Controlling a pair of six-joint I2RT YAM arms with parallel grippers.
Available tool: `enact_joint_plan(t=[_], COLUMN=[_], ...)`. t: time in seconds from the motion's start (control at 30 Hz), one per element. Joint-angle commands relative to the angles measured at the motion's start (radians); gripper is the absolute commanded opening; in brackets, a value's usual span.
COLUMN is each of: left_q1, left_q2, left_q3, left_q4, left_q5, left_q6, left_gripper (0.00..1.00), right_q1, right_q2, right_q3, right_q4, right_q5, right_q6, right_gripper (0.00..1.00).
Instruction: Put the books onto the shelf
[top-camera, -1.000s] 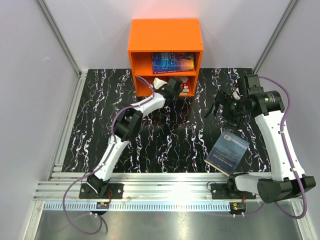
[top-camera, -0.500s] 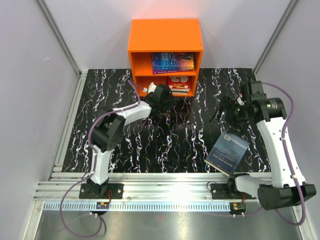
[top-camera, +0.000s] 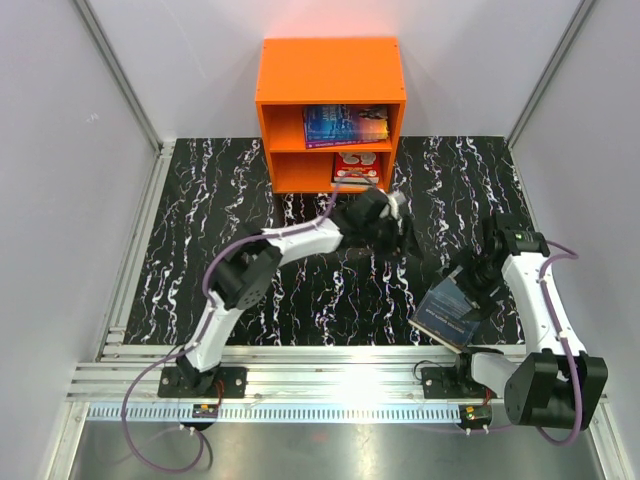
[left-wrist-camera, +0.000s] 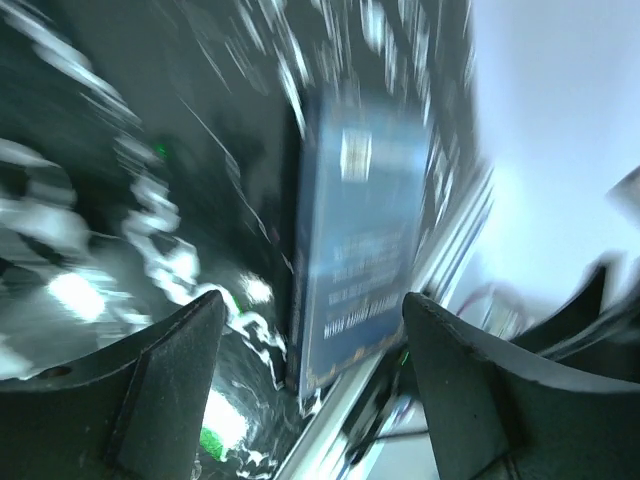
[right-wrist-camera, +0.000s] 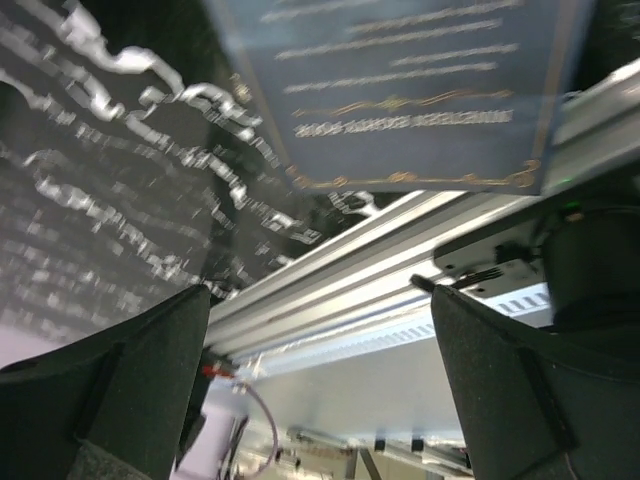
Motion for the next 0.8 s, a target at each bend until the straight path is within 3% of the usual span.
enact_joint_plan(t=[0.0,0.23,0.5,0.77], left_q1=[-0.081,-0.149,-0.149,-0.109], left_q2=[0.043,0.059,-0.025,-0.072], left_q3=[0.062,0.072,0.013,0.01], left_q4=[-0.099,-0.106,-0.203,-0.265], left_q5=[0.138,0.173,0.131,0.071], left_q6=[0.115,0.113,0.15,0.145], left_gripper=[0.75,0.75,0.74,0.73], right_q1=[-0.006,-0.078,-0.413,-0.424], right_q2=[-0.01,0.034,0.281,0.436], right_q3=[-0.001,-0.012,-0.092,-0.181], right_q4=[-0.064,-0.066,0.212,0.584], right_q5=[0.225,0.436,0.218,-0.105], right_q6=[0.062,0.095,0.035,0.068], right_gripper=[1.0,1.0,1.0,1.0])
